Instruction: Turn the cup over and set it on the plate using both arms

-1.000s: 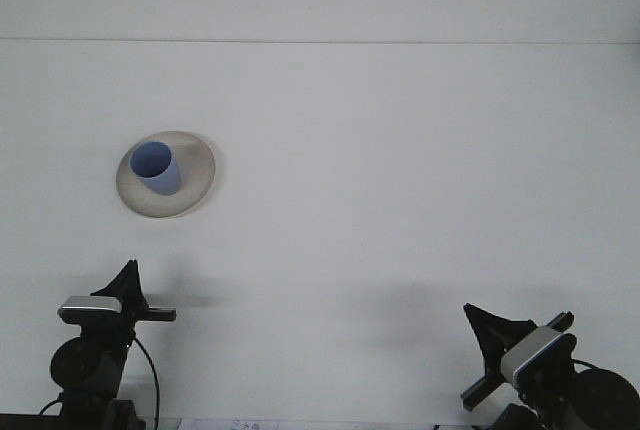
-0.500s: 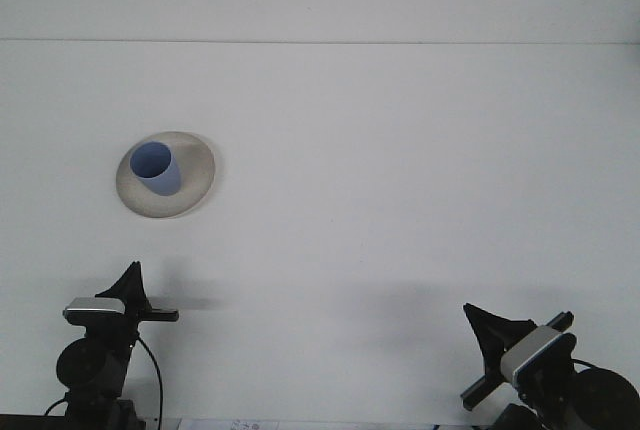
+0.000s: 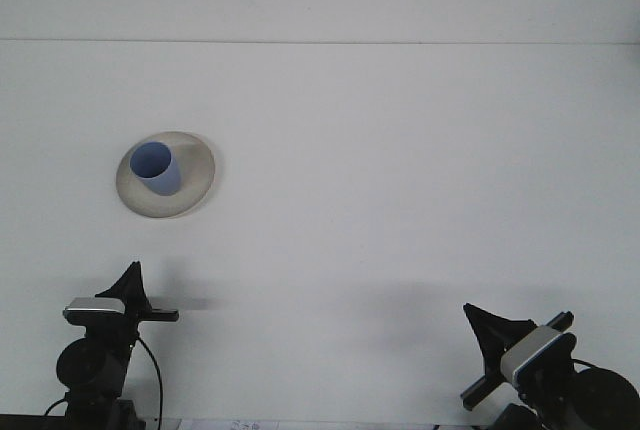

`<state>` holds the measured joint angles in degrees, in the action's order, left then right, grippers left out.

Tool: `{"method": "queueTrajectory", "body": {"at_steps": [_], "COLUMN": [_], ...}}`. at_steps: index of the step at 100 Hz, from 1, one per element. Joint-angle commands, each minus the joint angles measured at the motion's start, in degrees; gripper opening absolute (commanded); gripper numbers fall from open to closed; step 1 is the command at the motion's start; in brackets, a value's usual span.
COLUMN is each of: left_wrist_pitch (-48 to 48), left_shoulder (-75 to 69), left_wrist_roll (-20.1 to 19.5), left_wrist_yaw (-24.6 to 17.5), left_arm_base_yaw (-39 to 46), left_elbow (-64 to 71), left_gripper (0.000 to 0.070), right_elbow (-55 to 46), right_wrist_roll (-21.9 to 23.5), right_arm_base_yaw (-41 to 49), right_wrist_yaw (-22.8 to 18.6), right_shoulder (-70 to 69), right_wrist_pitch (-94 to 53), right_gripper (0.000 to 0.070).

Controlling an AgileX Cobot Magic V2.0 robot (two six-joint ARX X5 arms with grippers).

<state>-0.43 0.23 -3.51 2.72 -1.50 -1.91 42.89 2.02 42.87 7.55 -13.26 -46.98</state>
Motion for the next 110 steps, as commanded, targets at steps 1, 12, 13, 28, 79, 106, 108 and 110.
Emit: {"method": "queueTrajectory", "body": {"at_steps": [1,12,13,28,79,106,108,110], "left_wrist_pitch": [0.55,0.55,0.55,0.55,0.55,0.55,0.57,0.55], "left_shoulder": [-0.07,-0.07,-0.07,-0.07,-0.07,-0.07,-0.07,-0.07], "left_wrist_roll": [0.13,0.13,0.13,0.13,0.13,0.13,0.13,0.13], "left_wrist_yaw": [0.02,0.02,0.02,0.02,0.02,0.02,0.02,0.02], "left_arm_base_yaw": [0.09,0.09,0.09,0.09,0.09,0.09,0.09,0.09], "left_elbow": [1.11,1.11,1.11,1.11,1.11,1.11,1.11,1.11], "left_gripper": [0.0015,0.0015,0.0015,0.0015,0.0015,0.0015,0.0015,0.0015], "right_elbow": [0.28,0.28,0.28,-0.44,-36.15,-42.16,-42.16,-42.16], "right_wrist_roll": [0.81,0.79,0.79,-4.17,-1.29,-0.13,-0.11,-0.13], "right_arm_base_yaw": [0.55,0.55,0.55,-4.15,-41.09,-43.58,-43.58,-43.58], "right_wrist_yaw": [0.00,0.00,0.00,0.44,-9.05,-8.44,-8.41,-8.44], "right_shoulder": [-0.28,-0.28,-0.28,-0.26,10.40,13.18,13.18,13.18], "right_wrist_pitch": [0.79,0.72,0.72,1.55,39.58,39.50,39.52,39.63], "right_gripper": [0.0007,0.0007,0.0006,0.0007,0.0007,0.0007,0.0007,0.0007]}}
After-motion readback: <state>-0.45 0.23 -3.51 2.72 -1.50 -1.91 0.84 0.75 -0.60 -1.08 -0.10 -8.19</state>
